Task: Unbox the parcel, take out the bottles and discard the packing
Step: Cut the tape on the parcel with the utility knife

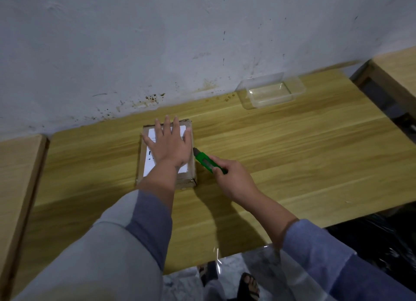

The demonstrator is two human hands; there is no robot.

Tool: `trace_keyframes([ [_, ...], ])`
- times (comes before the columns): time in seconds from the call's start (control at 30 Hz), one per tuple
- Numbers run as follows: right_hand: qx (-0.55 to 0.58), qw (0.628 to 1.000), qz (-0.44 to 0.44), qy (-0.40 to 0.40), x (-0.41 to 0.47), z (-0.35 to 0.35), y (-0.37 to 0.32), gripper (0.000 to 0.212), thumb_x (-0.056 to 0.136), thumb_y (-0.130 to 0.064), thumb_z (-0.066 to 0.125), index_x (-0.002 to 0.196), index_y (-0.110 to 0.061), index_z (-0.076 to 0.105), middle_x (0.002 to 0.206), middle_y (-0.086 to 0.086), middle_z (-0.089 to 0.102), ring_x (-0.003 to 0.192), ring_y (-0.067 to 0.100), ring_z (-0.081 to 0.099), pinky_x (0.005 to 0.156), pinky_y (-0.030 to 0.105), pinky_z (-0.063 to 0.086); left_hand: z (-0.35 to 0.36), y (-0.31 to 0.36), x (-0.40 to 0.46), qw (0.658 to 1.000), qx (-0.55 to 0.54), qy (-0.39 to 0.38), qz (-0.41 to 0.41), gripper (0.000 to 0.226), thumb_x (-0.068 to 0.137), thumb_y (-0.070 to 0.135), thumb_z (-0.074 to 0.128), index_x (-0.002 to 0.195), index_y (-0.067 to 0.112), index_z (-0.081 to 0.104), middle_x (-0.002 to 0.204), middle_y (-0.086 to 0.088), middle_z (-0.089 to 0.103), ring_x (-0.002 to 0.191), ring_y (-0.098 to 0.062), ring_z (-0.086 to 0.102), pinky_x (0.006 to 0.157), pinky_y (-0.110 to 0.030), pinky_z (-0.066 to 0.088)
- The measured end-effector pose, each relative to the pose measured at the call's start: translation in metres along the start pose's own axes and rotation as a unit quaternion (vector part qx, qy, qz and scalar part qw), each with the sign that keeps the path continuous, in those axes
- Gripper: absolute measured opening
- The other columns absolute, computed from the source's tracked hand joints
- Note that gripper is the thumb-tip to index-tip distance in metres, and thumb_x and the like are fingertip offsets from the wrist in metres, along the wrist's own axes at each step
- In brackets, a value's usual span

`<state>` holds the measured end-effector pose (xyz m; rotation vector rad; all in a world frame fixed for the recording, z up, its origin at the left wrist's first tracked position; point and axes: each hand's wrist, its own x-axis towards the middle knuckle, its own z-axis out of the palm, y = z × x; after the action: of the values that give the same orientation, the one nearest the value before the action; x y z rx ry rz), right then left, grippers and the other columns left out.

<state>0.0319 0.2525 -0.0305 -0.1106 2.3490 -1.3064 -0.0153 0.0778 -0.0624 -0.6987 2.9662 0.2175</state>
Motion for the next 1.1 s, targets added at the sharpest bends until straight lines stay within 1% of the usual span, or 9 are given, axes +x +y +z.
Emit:
trace_keyframes([
  [0.2, 0.009, 1.000, 0.003, -0.006, -0.009, -0.002, 0.003, 0.039, 0.093, -0.019, 0.048, 0.129, -0.035, 0.056, 0.129, -0.006, 0.062, 0.084, 0.015, 0.066, 0.067, 0.023, 0.049, 0.000, 0.001, -0.003, 1.000, -0.006, 0.005, 0.002, 0.062, 0.096, 0.055, 0.008, 0.152, 0.028, 0.005, 0.162, 0.003, -0.001, 0.148, -0.021, -0.013, 0.113, -0.063, -0.006],
  [0.3, 0.015, 1.000, 0.021, -0.008, -0.008, -0.004, 0.005, 0.039, 0.093, -0.019, 0.048, 0.128, -0.037, 0.056, 0.127, -0.005, 0.064, 0.067, 0.010, 0.058, 0.056, 0.023, 0.044, 0.000, 0.001, -0.003, 1.000, -0.010, -0.002, 0.002, 0.062, 0.097, 0.054, 0.009, 0.152, 0.028, 0.005, 0.162, 0.002, -0.003, 0.148, -0.022, -0.014, 0.114, -0.062, -0.007],
  [0.43, 0.002, 0.999, 0.032, -0.018, -0.005, -0.005, -0.001, 0.040, 0.093, -0.022, 0.046, 0.128, -0.037, 0.055, 0.120, -0.003, 0.067, 0.066, 0.009, 0.051, 0.050, 0.020, 0.036, -0.009, -0.007, -0.006, 0.997, -0.025, -0.018, 0.064, 0.056, 0.101, 0.045, 0.013, 0.153, 0.024, 0.006, 0.162, 0.003, -0.004, 0.148, -0.018, -0.012, 0.115, -0.059, -0.007],
  [0.57, -0.006, 0.998, 0.052, -0.022, -0.005, -0.007, -0.007, 0.039, 0.093, -0.023, 0.046, 0.128, -0.036, 0.056, 0.092, -0.001, 0.062, 0.062, 0.010, 0.049, 0.049, 0.021, 0.035, -0.011, -0.019, -0.037, 0.991, -0.039, -0.020, 0.130, 0.052, 0.103, 0.038, 0.012, 0.153, 0.024, 0.007, 0.162, 0.006, -0.004, 0.148, -0.013, -0.010, 0.118, -0.053, -0.007],
  [0.7, -0.022, 0.998, 0.051, -0.026, -0.006, -0.009, -0.012, 0.039, 0.093, -0.023, 0.046, 0.129, -0.036, 0.055, 0.098, 0.001, 0.067, 0.060, 0.010, 0.050, 0.048, 0.023, 0.034, -0.007, -0.025, -0.061, 0.991, -0.032, -0.028, 0.130, 0.053, 0.101, 0.042, 0.008, 0.153, 0.028, 0.003, 0.161, 0.010, -0.007, 0.147, -0.009, -0.012, 0.119, -0.048, -0.009],
  [0.77, -0.024, 0.998, 0.046, -0.022, -0.007, -0.007, -0.013, 0.039, 0.093, -0.023, 0.046, 0.129, -0.035, 0.055, 0.113, 0.004, 0.070, 0.062, 0.011, 0.050, 0.050, 0.023, 0.036, -0.007, -0.025, -0.063, 0.992, -0.020, -0.032, 0.124, 0.054, 0.101, 0.045, 0.007, 0.152, 0.030, 0.001, 0.161, 0.011, -0.009, 0.147, -0.009, -0.012, 0.119, -0.048, -0.008],
  [0.87, -0.019, 0.999, 0.033, -0.004, -0.017, -0.001, -0.007, 0.039, 0.093, -0.021, 0.047, 0.129, -0.032, 0.056, 0.126, 0.003, 0.065, 0.083, 0.019, 0.063, 0.070, 0.027, 0.048, -0.005, -0.019, -0.062, 0.994, -0.005, -0.027, 0.108, 0.053, 0.101, 0.044, 0.007, 0.152, 0.032, 0.002, 0.160, 0.013, -0.009, 0.147, -0.009, -0.011, 0.118, -0.049, -0.006],
  [1.0, 0.011, 0.999, 0.038, 0.017, -0.027, 0.002, 0.002, 0.038, 0.092, -0.019, 0.049, 0.127, -0.030, 0.058, 0.129, 0.002, 0.063, 0.100, 0.027, 0.065, 0.084, 0.035, 0.053, -0.003, -0.015, -0.065, 0.995, -0.012, -0.021, 0.100, 0.052, 0.101, 0.042, 0.007, 0.152, 0.033, 0.004, 0.161, 0.014, -0.007, 0.147, -0.009, -0.010, 0.118, -0.049, -0.005],
  [1.1, 0.006, 0.999, 0.026, 0.023, -0.031, 0.006, 0.004, 0.039, 0.092, -0.018, 0.049, 0.128, -0.028, 0.058, 0.129, 0.003, 0.063, 0.109, 0.026, 0.063, 0.092, 0.035, 0.052, -0.003, -0.015, -0.063, 0.996, -0.014, -0.023, 0.091, 0.052, 0.101, 0.043, 0.006, 0.152, 0.033, 0.004, 0.160, 0.014, -0.007, 0.147, -0.009, -0.010, 0.119, -0.049, -0.006],
])
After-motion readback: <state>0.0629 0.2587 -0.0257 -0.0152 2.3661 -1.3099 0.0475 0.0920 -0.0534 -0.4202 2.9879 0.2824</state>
